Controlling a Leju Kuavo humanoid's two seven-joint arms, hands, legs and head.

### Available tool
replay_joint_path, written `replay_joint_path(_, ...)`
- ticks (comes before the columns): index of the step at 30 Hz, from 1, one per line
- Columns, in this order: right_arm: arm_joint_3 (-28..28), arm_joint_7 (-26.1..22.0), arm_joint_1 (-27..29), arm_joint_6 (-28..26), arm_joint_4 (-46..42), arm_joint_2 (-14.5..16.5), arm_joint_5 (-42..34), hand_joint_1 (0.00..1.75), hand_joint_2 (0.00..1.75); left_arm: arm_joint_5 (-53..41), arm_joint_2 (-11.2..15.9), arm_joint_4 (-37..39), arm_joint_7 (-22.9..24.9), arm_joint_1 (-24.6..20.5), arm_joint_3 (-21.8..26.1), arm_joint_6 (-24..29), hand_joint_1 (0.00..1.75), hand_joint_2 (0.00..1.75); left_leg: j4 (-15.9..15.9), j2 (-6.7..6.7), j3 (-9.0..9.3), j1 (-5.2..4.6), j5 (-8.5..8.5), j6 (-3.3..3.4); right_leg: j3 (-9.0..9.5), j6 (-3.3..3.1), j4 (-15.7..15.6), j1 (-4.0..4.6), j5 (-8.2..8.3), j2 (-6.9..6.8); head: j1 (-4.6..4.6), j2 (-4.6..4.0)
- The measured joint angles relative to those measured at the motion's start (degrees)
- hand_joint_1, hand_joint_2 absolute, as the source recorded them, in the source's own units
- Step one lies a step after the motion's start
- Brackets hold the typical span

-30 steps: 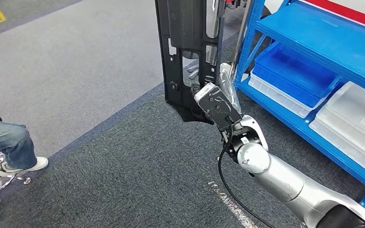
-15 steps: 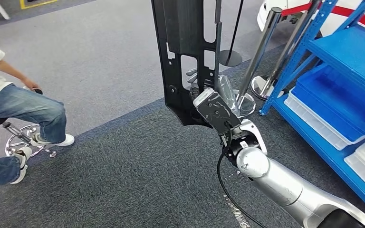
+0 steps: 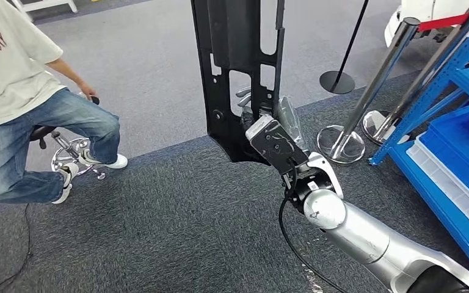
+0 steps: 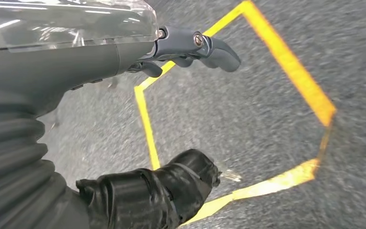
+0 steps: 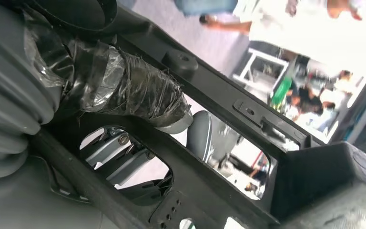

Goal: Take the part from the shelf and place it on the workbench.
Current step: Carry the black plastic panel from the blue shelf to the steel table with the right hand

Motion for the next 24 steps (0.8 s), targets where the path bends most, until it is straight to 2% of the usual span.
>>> replay_joint_path(1,0.0,0.1,0.0,0.0,-0.1,0.0,0.1,1.75,1.75,0.1,0.0,0.0,0.0,0.0,0.0,0.0,0.00,1.75,-4.2,0.55,2.18,-0.09,2.01,0.27,0.32,0.06,0.0,0.06,-0.23,-0.76,0.00,0.00)
replay_joint_path(3,0.0,0.3,-0.1,0.1,-0.4,0.0,0.5,1.75,1.75,0.2,0.0,0.0,0.0,0.0,0.0,0.1,0.00,1.75,-11.4,2.54,6.05,-0.70,4.18,1.11,0.96,0.32,-0.3,0.34,-0.62,-2.19,0.03,0.00)
replay_joint_path(4,0.0,0.4,-0.2,0.1,-0.5,0.0,0.7,1.75,1.75,0.2,0.1,0.0,-0.1,-0.1,0.0,0.1,0.00,1.75,-13.1,3.15,6.93,-1.02,4.39,1.51,1.19,0.54,-0.5,0.45,-0.71,-2.81,0.05,0.00)
replay_joint_path(5,0.0,0.5,-0.2,0.2,-0.6,0.0,1.0,1.75,1.75,0.2,0.1,0.0,-0.1,-0.1,0.0,0.1,0.00,1.75,-13.5,3.19,7.07,-1.30,4.22,1.86,1.38,0.79,-0.8,0.54,-0.75,-3.42,0.06,0.00)
replay_joint_path(7,0.0,0.8,-0.3,0.3,-0.7,0.0,1.4,1.75,1.75,0.3,0.2,0.0,-0.2,0.1,0.0,0.1,0.00,1.75,-14.1,1.84,7.33,-1.11,4.55,2.41,1.78,1.38,-1.3,0.54,-0.93,-4.27,0.07,0.00)
replay_joint_path(8,0.0,0.9,-0.4,0.3,-0.8,-0.1,1.5,1.75,1.75,0.3,0.2,0.0,-0.2,0.2,0.0,0.1,0.00,1.75,-14.7,1.16,7.71,-0.93,4.72,2.67,1.87,1.62,-1.0,0.50,-1.32,-3.55,0.15,0.00)
replay_joint_path(9,0.0,1.0,-0.5,0.4,-0.9,-0.1,1.6,1.75,1.75,0.3,0.2,0.0,-0.2,0.2,0.0,0.1,0.00,1.75,-15.3,0.56,8.18,-0.71,4.92,2.93,1.43,1.79,0.3,0.45,-2.21,-2.09,0.22,0.00)
replay_joint_path(11,0.0,1.2,-0.7,0.4,-1.0,-0.2,1.7,1.75,1.75,0.3,0.2,0.0,-0.3,0.1,0.0,0.1,0.00,1.75,-15.8,-0.62,8.76,-0.51,5.05,3.34,-1.67,1.90,6.8,0.34,-5.18,1.68,0.35,0.00)
replay_joint_path(12,0.0,1.2,-0.7,0.4,-1.0,-0.2,1.7,1.75,1.75,0.3,0.2,0.0,-0.3,0.0,0.0,0.1,0.00,1.75,-15.8,-1.31,8.80,-0.46,5.00,3.50,-3.95,1.95,10.8,0.32,-6.57,2.69,0.34,0.00)
replay_joint_path(13,0.0,1.2,-0.6,0.4,-1.0,-0.2,1.7,1.75,1.75,0.3,0.2,0.0,-0.3,0.0,0.0,0.1,0.00,1.75,-15.6,-2.12,8.80,-0.44,4.89,3.58,-5.90,2.06,13.9,0.29,-7.16,3.12,0.34,0.00)
replay_joint_path(14,0.0,1.2,-0.5,0.4,-1.0,-0.2,1.7,1.75,1.75,0.3,0.2,0.0,-0.3,-0.1,0.0,0.1,0.00,1.75,-15.4,-3.01,8.81,-0.40,4.77,3.60,-6.98,2.17,15.0,0.21,-6.67,3.25,0.36,0.00)
replay_joint_path(15,0.0,1.2,-0.5,0.5,-1.0,-0.2,1.7,1.75,1.75,0.3,0.2,0.0,-0.3,0.0,0.0,0.0,0.00,1.75,-15.2,-3.96,8.82,-0.34,4.62,3.52,-6.92,2.27,13.8,0.07,-5.07,3.35,0.34,0.00)
replay_joint_path(16,0.0,1.3,-0.5,0.5,-1.1,-0.2,1.8,1.75,1.75,0.3,0.2,0.0,-0.3,0.0,0.0,0.0,0.00,1.75,-14.8,-4.93,8.80,-0.26,4.38,3.35,-5.78,2.37,10.5,-0.15,-2.69,3.81,0.37,0.00)
replay_joint_path(18,0.0,1.3,-0.6,0.6,-1.1,-0.3,1.9,1.75,1.75,0.3,0.2,0.0,-0.3,0.0,0.0,0.0,0.00,1.75,-13.6,-6.69,8.31,-0.15,3.82,2.78,-2.83,2.54,3.2,-0.77,0.63,6.53,0.34,0.00)
replay_joint_path(19,0.0,1.3,-0.7,0.6,-1.2,-0.4,1.9,1.75,1.75,0.3,0.2,0.0,-0.3,0.0,0.0,0.0,0.00,1.75,-13.2,-7.45,7.85,-0.09,3.66,2.41,-1.95,2.56,1.1,-0.94,1.25,7.62,0.33,0.00)
replay_joint_path(20,0.0,1.4,-0.8,0.7,-1.3,-0.4,2.0,1.75,1.75,0.3,0.2,0.0,-0.3,0.0,0.0,0.0,0.00,1.75,-12.9,-8.14,7.37,-0.02,3.63,2.04,-1.71,2.48,0.4,-0.94,1.11,8.22,0.29,0.00)
replay_joint_path(22,0.0,1.5,-0.9,0.9,-1.4,-0.5,2.1,1.75,1.75,0.3,0.3,0.0,-0.3,0.2,0.0,0.0,0.00,1.75,-13.0,-9.31,6.69,0.20,3.86,1.37,-1.68,1.97,0.2,-0.82,1.24,6.95,0.27,0.00)
replay_joint_path(23,0.0,1.5,-1.0,0.9,-1.5,-0.5,2.1,1.75,1.75,0.3,0.3,0.0,-0.4,0.3,0.0,0.0,0.00,1.75,-12.7,-8.68,6.44,0.15,3.75,1.13,-1.48,1.62,0.0,-0.83,1.32,6.18,0.19,0.00)
replay_joint_path(24,0.0,1.6,-1.1,0.9,-1.5,-0.5,2.2,1.75,1.75,0.3,0.2,0.0,-0.4,0.4,0.0,0.0,0.00,1.75,-11.5,-7.09,5.84,0.06,3.19,0.89,-1.21,1.25,-0.3,-0.86,1.38,5.31,0.00,0.00)
